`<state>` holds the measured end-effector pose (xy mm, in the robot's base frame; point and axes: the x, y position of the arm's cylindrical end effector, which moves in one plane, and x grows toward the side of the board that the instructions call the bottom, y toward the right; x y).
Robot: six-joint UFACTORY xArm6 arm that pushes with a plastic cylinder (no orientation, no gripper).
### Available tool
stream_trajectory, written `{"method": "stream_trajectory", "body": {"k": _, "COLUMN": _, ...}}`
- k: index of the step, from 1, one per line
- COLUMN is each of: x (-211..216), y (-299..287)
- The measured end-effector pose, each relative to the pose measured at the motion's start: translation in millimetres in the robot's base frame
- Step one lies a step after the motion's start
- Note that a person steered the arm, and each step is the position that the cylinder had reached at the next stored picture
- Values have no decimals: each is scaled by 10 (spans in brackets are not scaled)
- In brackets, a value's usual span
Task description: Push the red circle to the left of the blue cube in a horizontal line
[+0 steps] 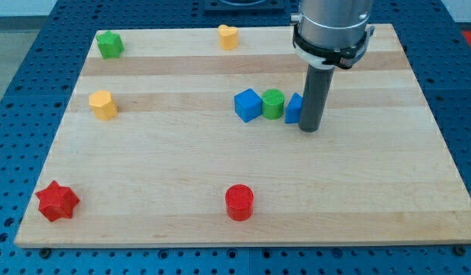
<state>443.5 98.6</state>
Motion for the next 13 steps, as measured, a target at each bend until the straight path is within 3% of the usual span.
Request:
{"method": "stream_trajectory", "body": {"k": 1, "x": 222, "y": 228}}
{"method": "stream_trajectory", "body": {"k": 2, "x": 714, "y": 678}}
{"method": "stream_trajectory", "body": {"k": 3, "x": 1234, "y": 541}}
{"method": "stream_trajectory", "body": {"k": 5, "x": 1358, "y": -642}}
{"method": "stream_trajectory", "body": {"k": 6, "x": 1620, "y": -660}}
{"method": "stream_trajectory", "body": {"k": 7, "x": 1684, "y": -1100}}
{"method": "stream_trajectory", "body": {"k": 9, "x": 925, "y": -1755}}
{"method": "stream_trajectory", "body": {"k": 11, "x": 1401, "y": -1628}}
{"method": "stream_trajectory", "body": {"k": 13, "x": 1310, "y": -822}}
